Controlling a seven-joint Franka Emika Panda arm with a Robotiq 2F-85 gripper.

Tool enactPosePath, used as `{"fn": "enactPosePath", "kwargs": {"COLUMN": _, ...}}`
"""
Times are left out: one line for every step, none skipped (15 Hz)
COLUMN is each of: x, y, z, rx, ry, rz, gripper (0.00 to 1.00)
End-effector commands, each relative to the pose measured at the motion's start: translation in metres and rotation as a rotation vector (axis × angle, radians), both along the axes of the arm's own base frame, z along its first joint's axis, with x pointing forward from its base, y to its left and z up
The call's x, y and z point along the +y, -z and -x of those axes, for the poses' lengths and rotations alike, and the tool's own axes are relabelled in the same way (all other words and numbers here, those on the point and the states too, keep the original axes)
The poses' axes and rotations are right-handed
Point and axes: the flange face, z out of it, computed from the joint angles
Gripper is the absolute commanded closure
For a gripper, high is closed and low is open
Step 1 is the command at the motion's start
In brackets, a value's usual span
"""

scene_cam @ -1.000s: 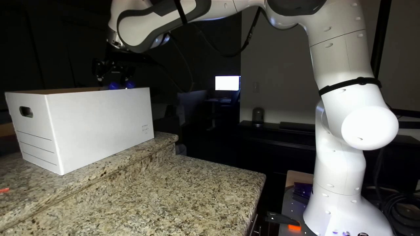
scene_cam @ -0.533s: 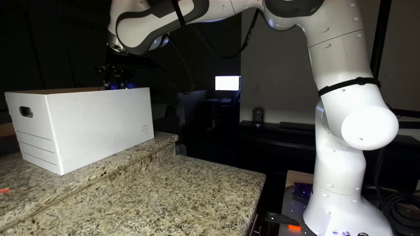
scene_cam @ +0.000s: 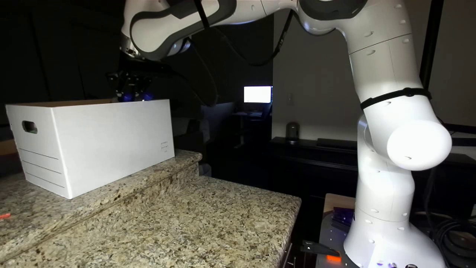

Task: Take two bottles out of the white storage box

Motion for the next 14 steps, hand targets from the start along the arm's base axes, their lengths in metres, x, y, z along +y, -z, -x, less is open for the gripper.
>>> {"fn": "enactPosePath", "kwargs": {"x": 0.003, "y": -0.023, "z": 0.002, "rx": -0.049, "ry": -0.022, "rz": 0.014, "gripper": 0.85}}
{"fn": "enactPosePath", "kwargs": {"x": 0.004, "y": -0.032, "z": 0.003, "rx": -0.075, "ry": -0.026, "rz": 0.017, "gripper": 0.85}}
{"fn": "enactPosePath", "kwargs": {"x": 0.005, "y": -0.043, "z": 0.005, "rx": -0.109, "ry": -0.033, "rz": 0.022, "gripper": 0.85}}
{"fn": "enactPosePath", "kwargs": {"x": 0.007, "y": -0.054, "z": 0.007, "rx": -0.141, "ry": -0.04, "rz": 0.028, "gripper": 0.85}}
{"fn": "enactPosePath", "kwargs": {"x": 0.008, "y": -0.067, "z": 0.009, "rx": -0.182, "ry": -0.049, "rz": 0.035, "gripper": 0.84}}
{"fn": "enactPosePath", "kwargs": {"x": 0.01, "y": -0.077, "z": 0.013, "rx": -0.22, "ry": -0.059, "rz": 0.045, "gripper": 0.84}}
{"fn": "enactPosePath", "kwargs": {"x": 0.009, "y": -0.088, "z": 0.017, "rx": -0.254, "ry": -0.065, "rz": 0.052, "gripper": 0.84}}
{"fn": "enactPosePath", "kwargs": {"x": 0.01, "y": -0.097, "z": 0.02, "rx": -0.281, "ry": -0.069, "rz": 0.059, "gripper": 0.84}}
{"fn": "enactPosePath", "kwargs": {"x": 0.007, "y": -0.107, "z": 0.024, "rx": -0.303, "ry": -0.07, "rz": 0.068, "gripper": 0.84}}
{"fn": "enactPosePath", "kwargs": {"x": 0.007, "y": -0.113, "z": 0.028, "rx": -0.319, "ry": -0.071, "rz": 0.073, "gripper": 0.84}}
{"fn": "enactPosePath", "kwargs": {"x": 0.007, "y": -0.119, "z": 0.033, "rx": -0.309, "ry": -0.069, "rz": 0.072, "gripper": 0.84}}
{"fn": "enactPosePath", "kwargs": {"x": 0.006, "y": -0.124, "z": 0.036, "rx": -0.309, "ry": -0.068, "rz": 0.075, "gripper": 0.84}}
{"fn": "enactPosePath", "kwargs": {"x": 0.006, "y": -0.128, "z": 0.042, "rx": -0.284, "ry": -0.072, "rz": 0.072, "gripper": 0.84}}
{"fn": "enactPosePath", "kwargs": {"x": 0.007, "y": -0.131, "z": 0.046, "rx": -0.265, "ry": -0.075, "rz": 0.071, "gripper": 0.84}}
